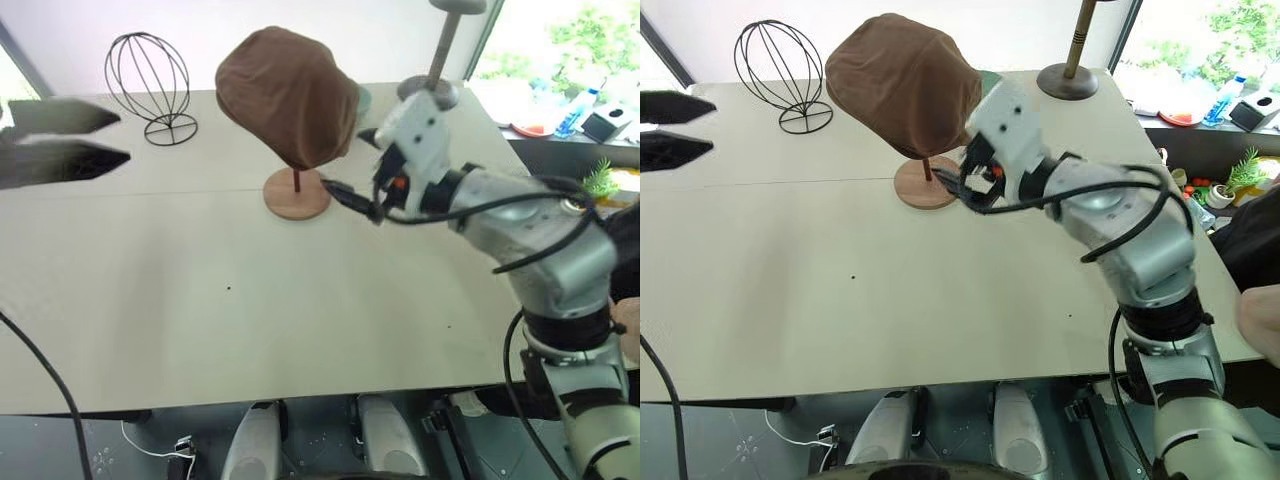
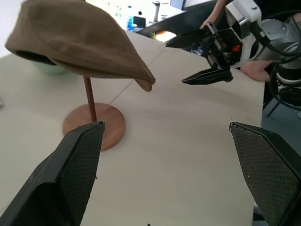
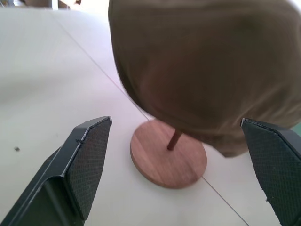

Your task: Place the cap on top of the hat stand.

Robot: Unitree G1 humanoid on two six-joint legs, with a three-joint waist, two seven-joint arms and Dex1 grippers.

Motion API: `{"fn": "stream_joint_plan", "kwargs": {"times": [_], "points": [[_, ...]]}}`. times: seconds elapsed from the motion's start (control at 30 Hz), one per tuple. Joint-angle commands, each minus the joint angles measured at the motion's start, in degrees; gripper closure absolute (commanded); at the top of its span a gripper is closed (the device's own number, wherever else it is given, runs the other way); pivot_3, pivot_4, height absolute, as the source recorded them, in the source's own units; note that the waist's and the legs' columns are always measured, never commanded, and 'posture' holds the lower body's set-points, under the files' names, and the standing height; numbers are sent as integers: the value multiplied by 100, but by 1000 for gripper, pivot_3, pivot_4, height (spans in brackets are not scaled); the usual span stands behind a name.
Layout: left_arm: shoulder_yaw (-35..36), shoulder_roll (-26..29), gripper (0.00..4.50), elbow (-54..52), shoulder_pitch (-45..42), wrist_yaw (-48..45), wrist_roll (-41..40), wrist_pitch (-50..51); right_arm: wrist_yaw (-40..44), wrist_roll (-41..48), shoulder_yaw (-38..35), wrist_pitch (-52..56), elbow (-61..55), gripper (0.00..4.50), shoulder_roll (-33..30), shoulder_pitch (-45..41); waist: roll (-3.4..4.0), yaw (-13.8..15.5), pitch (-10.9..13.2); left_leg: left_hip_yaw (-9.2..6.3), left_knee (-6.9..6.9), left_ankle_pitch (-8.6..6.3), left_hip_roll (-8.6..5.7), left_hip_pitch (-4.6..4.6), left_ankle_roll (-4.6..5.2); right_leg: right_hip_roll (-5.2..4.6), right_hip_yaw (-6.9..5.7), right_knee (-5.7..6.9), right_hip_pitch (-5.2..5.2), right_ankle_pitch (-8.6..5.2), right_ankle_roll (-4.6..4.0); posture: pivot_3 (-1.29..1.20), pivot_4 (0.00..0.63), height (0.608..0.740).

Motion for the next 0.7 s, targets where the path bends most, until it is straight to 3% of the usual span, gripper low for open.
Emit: {"fn": "stream_joint_plan", "kwargs": {"times": [0.03, 0.3, 0.7], "points": [[-144, 205, 64, 96, -223, -201, 16, -195, -116, -810, 368, -806, -88, 0, -14, 24, 0, -6, 0, 0, 0, 0, 0, -2, 0, 1, 0, 0, -1, 0, 0, 0, 150, 740], [-519, 165, 64, 163, -394, -328, 135, -503, -405, -1973, 1031, -1807, 566, 0, 786, -134, -1, -13, 0, 1, 1, 0, 2, -2, 0, 2, 2, 0, -3, 0, 0, 0, 150, 740], [-641, 76, 64, 172, -506, -259, 220, -667, -1014, -3566, 1541, -3380, 2564, 0, 1892, -565, -3, -10, -2, 0, 2, 0, 2, -3, 0, 3, 2, 1, -3, 1, 0, 0, 150, 740]]}}
